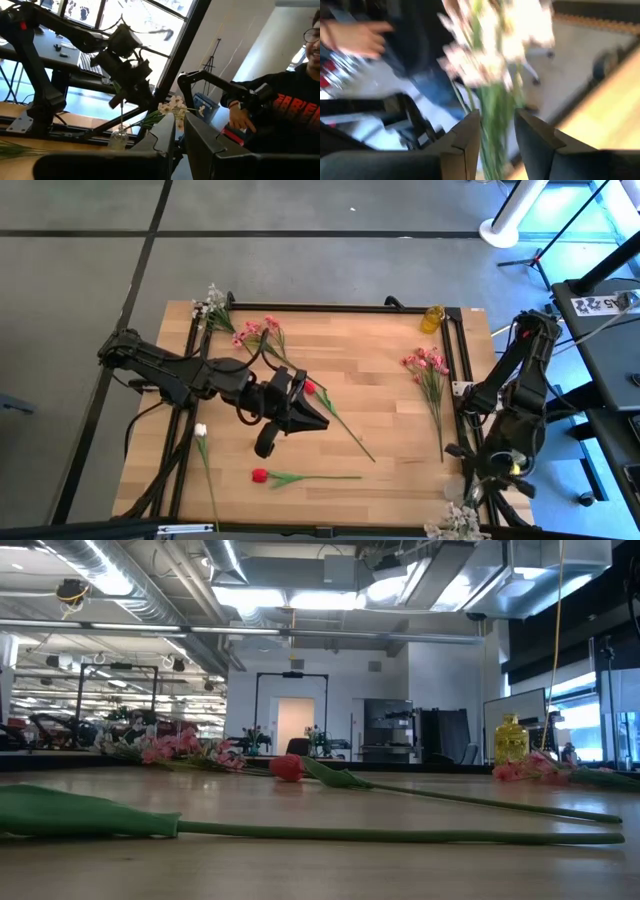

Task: Sort flowers into vase by color
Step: Put the right white flowers into the transparent vase, then put the white flowers into the transparent vase

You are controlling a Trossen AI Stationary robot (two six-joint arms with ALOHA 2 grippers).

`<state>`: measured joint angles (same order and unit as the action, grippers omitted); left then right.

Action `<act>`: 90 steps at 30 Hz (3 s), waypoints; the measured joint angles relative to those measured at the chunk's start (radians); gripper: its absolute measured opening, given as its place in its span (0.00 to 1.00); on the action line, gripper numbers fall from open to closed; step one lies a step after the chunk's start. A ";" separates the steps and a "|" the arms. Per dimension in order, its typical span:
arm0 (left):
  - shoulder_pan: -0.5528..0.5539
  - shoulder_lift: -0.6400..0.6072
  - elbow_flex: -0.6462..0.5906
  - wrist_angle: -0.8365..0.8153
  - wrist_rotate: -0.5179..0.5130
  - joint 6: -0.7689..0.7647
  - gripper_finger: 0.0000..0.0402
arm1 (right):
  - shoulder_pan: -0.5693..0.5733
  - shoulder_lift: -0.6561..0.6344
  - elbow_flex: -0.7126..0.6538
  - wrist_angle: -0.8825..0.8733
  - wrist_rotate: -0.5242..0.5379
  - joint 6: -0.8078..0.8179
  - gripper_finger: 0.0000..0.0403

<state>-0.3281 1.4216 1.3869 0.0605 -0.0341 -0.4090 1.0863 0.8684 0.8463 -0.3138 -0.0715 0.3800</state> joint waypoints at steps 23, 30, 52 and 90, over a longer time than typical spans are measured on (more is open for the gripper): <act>0.001 0.000 0.000 -0.017 0.000 0.018 0.09 | 0.001 0.108 -0.003 0.029 -0.036 -0.056 0.51; 0.003 0.000 0.000 -0.043 -0.008 0.053 0.09 | 0.000 0.137 -0.003 0.026 -0.095 -0.074 0.34; -0.024 0.000 0.000 -0.056 -0.009 0.133 0.09 | 0.100 -0.021 -0.002 -0.286 -0.001 0.209 0.10; -0.013 0.001 0.000 0.203 -0.262 0.001 0.09 | 0.111 -0.066 0.203 -0.840 0.115 0.532 0.49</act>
<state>-0.3414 1.4221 1.3867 0.2639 -0.2966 -0.4078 1.1974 0.8025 1.0489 -1.1542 0.0437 0.9124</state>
